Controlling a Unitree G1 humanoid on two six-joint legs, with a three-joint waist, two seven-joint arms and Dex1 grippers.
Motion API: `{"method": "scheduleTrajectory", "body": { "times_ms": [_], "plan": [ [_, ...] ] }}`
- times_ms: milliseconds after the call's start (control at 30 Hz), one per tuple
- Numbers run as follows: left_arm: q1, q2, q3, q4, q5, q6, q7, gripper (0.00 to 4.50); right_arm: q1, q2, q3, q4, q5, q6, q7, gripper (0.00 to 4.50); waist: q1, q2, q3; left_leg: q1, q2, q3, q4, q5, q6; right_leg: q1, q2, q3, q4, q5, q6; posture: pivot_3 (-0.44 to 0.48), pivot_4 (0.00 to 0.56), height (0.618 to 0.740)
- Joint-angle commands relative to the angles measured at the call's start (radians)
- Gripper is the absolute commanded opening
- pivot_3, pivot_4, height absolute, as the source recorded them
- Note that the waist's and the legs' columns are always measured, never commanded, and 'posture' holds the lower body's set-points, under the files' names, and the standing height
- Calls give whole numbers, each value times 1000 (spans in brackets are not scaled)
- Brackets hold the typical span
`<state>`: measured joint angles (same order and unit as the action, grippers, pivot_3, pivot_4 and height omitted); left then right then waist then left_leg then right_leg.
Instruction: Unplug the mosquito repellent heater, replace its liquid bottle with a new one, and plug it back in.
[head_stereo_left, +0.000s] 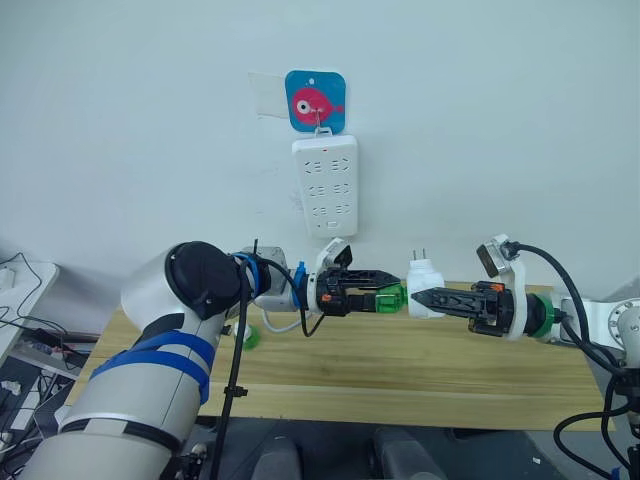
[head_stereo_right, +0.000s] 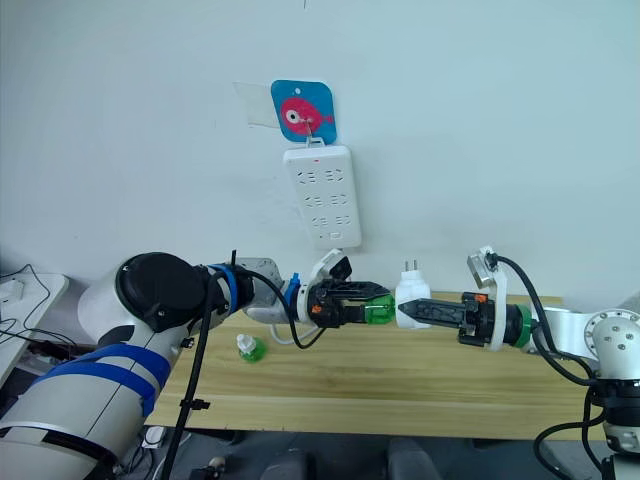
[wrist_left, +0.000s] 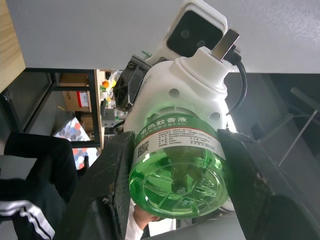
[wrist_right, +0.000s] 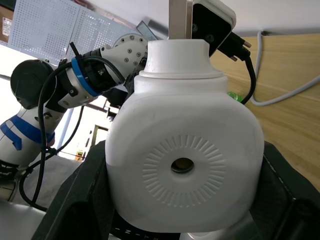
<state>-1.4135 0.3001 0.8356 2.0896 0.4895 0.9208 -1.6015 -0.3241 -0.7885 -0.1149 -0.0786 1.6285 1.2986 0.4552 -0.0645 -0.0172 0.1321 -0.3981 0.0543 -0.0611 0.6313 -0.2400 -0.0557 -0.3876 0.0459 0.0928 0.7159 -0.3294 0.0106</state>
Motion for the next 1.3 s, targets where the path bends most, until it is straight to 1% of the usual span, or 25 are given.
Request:
{"method": "scheduleTrajectory", "body": {
  "times_ms": [33, 400, 633, 967, 1300],
  "plan": [
    [-26, 74, 35, 5, -30, 12, -13, 2239, 17, -15, 4, -40, -14, 36, 26, 3043, 0, 0, 0, 0, 0, 0, 0, 0, 0, 0, 0, 0, 0, 0, 0, 9, 137, 740],
    [-27, 70, 47, 5, -3, -26, -13, 2239, 12, -4, 5, -41, -40, 35, 47, 3043, 0, 0, 2, 0, 0, 0, 0, 0, 0, 0, 0, 0, 0, 0, 0, 12, 139, 740],
    [-33, 79, 41, 5, -18, -34, -13, 2239, 22, -9, -4, -47, -49, 35, 59, 3043, 1, 0, 2, 0, 0, 0, 0, 0, 0, 0, 0, 0, 0, 0, 0, 12, 139, 740],
    [-34, 67, 46, 5, -14, -74, -13, 2239, 13, -2, -1, -42, -54, 31, 55, 3043, 1, 0, 3, 0, 0, 0, 0, 0, 0, 0, 0, 0, 0, 0, 0, 9, 135, 740],
    [-15, 106, 57, 5, 41, -80, -13, 2239, 14, -50, -38, -16, -66, 43, 90, 3043, 1, 0, 3, 0, 0, 0, 0, 0, 0, 0, 0, 0, 0, 0, 0, 11, 135, 740]
  ]
}}
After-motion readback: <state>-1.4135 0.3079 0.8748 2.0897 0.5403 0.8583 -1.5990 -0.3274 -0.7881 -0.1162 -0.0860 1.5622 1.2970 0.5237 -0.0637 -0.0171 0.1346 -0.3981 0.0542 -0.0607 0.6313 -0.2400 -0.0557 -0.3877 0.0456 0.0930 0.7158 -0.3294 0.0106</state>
